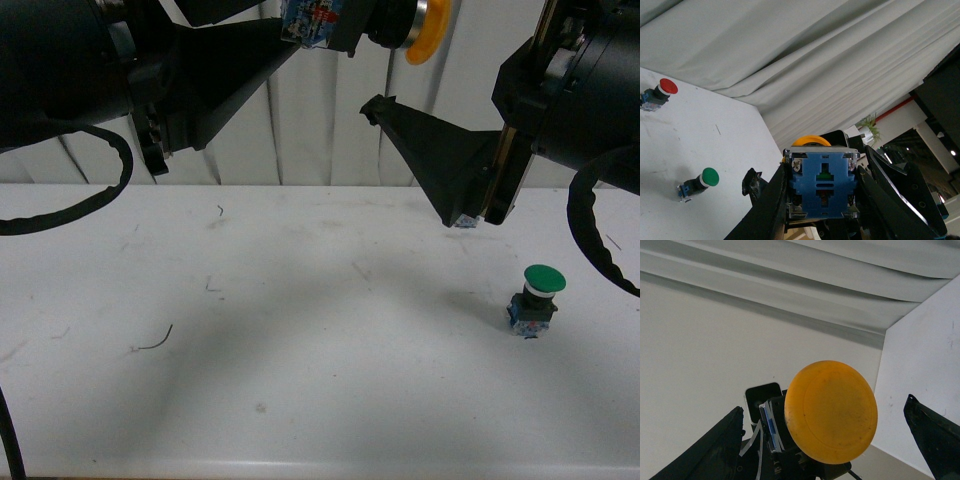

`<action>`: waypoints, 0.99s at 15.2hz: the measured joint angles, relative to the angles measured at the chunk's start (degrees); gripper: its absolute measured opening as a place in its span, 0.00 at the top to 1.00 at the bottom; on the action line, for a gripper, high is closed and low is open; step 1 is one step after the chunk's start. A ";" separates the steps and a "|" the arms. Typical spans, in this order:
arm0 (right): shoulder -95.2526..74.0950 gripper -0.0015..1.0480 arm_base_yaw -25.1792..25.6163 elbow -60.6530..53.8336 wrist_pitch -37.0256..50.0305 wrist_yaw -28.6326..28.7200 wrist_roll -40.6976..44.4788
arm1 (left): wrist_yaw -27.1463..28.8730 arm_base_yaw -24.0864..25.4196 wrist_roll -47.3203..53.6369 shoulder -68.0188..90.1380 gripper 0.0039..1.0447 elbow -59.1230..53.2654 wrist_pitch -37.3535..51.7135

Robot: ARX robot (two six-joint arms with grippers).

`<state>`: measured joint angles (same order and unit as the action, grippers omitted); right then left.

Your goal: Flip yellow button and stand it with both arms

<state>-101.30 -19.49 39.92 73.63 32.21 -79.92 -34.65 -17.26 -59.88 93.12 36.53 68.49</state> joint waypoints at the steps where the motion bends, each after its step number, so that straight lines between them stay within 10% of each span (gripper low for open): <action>1: 0.00 0.06 0.00 0.07 0.02 -0.02 -0.02 | -0.02 0.00 0.00 -0.13 0.70 0.00 -0.04; 3: -0.04 0.14 0.04 0.63 -0.02 0.00 -0.26 | -0.02 0.00 0.00 -0.15 0.70 0.00 -0.11; 8: -0.26 0.71 0.76 1.92 0.33 -0.87 -2.12 | -0.48 -0.28 0.00 -0.28 0.70 -0.07 -0.85; 13: -0.28 0.72 0.81 1.81 0.28 -0.90 -2.10 | -0.70 -0.11 0.24 -0.28 0.70 -0.07 -1.22; 15: -0.42 0.72 0.79 1.64 0.22 -0.92 -1.73 | -0.68 0.28 0.04 -0.28 0.53 -0.02 -1.36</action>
<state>-101.71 -18.70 41.56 73.84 31.29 -81.65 -35.33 -16.97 -59.83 92.84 36.51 67.13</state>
